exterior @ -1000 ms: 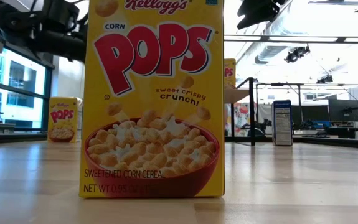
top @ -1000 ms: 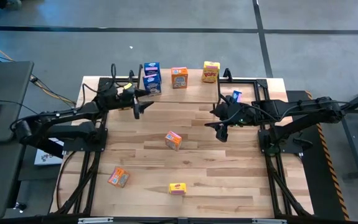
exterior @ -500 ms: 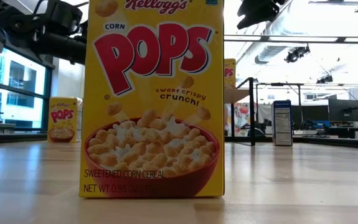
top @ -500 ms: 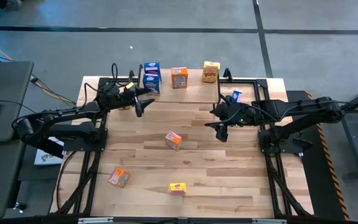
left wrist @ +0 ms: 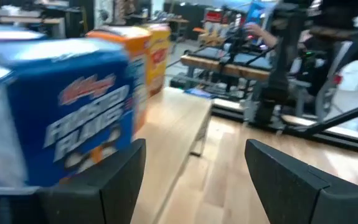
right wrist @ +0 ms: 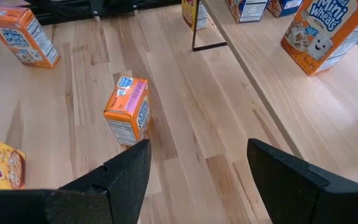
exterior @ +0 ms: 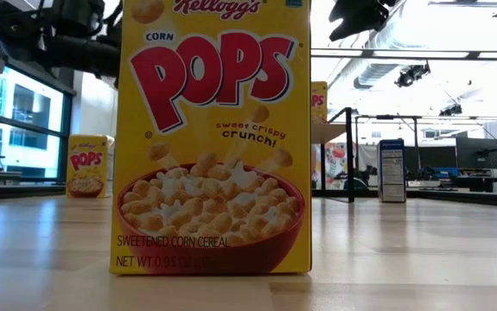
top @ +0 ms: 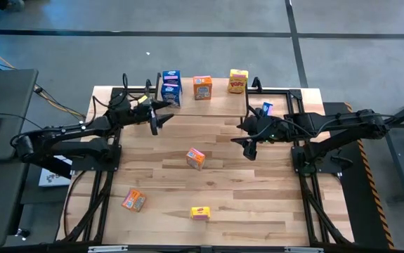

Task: Stack cereal on shelf
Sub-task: Put the top orange cereal box aligned with the other orange cereal box on the shelf

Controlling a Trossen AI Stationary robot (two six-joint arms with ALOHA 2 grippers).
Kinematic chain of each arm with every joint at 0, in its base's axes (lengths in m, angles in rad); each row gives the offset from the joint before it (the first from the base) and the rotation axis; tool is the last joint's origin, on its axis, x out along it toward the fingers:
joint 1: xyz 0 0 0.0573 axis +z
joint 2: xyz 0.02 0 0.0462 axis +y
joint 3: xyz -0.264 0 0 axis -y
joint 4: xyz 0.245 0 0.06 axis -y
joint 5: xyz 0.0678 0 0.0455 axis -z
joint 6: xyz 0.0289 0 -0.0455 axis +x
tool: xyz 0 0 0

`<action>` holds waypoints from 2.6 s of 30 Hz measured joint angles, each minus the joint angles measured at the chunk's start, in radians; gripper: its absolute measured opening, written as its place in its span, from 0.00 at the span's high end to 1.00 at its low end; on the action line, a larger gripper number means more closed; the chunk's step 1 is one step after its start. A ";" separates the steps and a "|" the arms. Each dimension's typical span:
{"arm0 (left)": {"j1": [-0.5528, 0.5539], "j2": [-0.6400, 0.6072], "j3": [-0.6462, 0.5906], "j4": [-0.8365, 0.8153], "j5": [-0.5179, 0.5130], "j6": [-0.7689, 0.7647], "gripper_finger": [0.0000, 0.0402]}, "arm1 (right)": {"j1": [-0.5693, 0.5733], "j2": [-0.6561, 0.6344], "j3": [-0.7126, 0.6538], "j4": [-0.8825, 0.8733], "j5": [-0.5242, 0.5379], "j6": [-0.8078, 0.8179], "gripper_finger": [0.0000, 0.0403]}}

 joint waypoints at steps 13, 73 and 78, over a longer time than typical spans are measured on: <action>-0.182 -0.085 0.000 0.002 0.018 0.001 0.34 | 0.000 0.001 0.000 0.189 -0.130 0.048 0.36; -0.358 -0.172 0.161 -0.482 -0.071 -0.006 0.34 | 0.025 0.585 0.168 0.290 -0.088 0.196 0.36; -0.358 -0.172 0.161 -0.483 -0.071 -0.007 0.34 | 0.044 0.591 0.168 0.299 -0.034 0.198 0.36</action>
